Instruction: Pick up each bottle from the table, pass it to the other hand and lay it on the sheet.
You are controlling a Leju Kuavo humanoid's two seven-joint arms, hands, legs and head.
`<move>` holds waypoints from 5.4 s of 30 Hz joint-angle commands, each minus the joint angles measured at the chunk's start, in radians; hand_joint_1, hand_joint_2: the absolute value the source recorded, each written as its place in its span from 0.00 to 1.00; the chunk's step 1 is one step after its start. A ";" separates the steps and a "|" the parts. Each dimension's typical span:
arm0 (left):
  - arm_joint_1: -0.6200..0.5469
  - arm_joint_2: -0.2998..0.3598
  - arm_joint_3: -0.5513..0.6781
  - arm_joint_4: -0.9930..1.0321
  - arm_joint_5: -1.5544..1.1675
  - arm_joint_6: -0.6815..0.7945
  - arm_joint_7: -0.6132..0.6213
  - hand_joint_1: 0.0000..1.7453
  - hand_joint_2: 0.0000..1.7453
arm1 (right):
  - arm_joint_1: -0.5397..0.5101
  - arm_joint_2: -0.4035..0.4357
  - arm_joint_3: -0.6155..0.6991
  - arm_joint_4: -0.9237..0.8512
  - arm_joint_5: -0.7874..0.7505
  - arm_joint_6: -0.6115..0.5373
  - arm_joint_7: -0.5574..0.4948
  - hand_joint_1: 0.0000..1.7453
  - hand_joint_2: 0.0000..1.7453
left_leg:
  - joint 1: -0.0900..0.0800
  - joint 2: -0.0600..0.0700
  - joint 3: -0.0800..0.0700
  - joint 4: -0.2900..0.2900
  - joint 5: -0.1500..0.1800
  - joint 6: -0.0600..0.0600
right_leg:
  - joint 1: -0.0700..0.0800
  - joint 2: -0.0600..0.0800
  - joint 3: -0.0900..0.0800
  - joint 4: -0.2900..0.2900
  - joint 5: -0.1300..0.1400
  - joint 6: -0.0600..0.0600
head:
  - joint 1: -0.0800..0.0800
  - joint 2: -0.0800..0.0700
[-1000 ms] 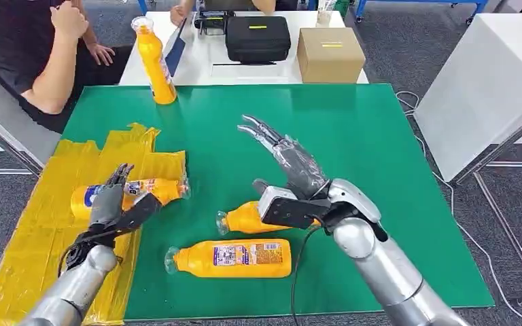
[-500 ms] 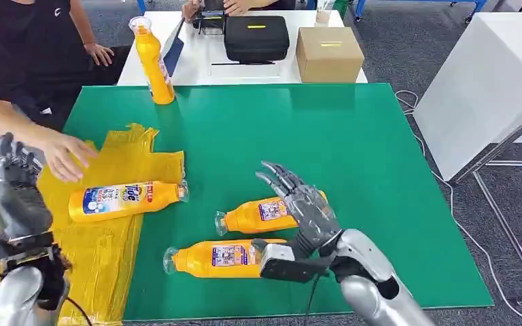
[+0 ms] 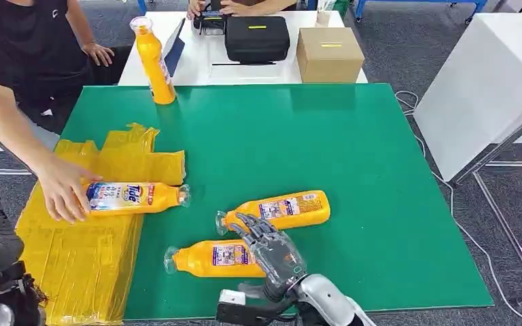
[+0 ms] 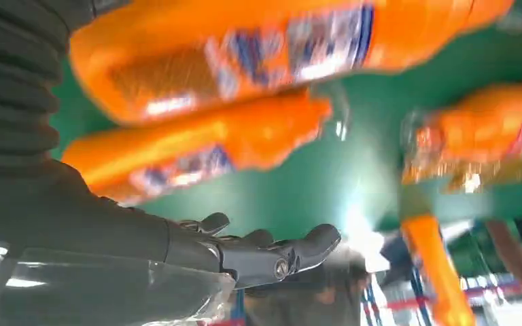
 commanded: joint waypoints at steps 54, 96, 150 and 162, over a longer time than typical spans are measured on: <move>0.069 -0.084 0.154 -0.093 0.001 -0.018 0.053 0.00 0.00 | 0.018 0.081 -0.072 0.330 0.207 0.159 0.207 1.00 1.00 | 0.001 -0.001 0.010 -0.001 -0.001 -0.003 | 0.001 -0.002 0.010 -0.003 -0.001 -0.001 | 0.000 0.000; -0.078 0.005 0.048 0.133 0.134 -0.031 0.008 0.00 0.00 | 0.020 0.031 -0.210 0.044 -0.277 0.154 0.016 1.00 1.00 | 0.001 -0.001 0.027 0.000 -0.007 -0.008 | 0.001 0.000 0.023 -0.001 -0.007 -0.007 | 0.000 0.000; -0.227 -0.156 -0.343 0.098 0.567 -0.307 0.213 0.00 1.00 | -0.604 0.283 0.053 0.396 -0.246 -0.093 0.076 1.00 1.00 | 0.001 0.001 0.008 0.001 -0.003 -0.005 | 0.001 0.002 0.008 0.001 -0.003 -0.005 | 0.000 0.000; -0.169 -0.168 -0.249 0.043 0.514 -0.296 0.214 0.00 1.00 | -0.441 0.248 0.263 0.319 -0.115 -0.082 0.094 1.00 1.00 | 0.002 0.003 0.011 -0.002 -0.003 -0.006 | 0.002 0.003 0.010 -0.002 -0.004 -0.005 | 0.000 0.000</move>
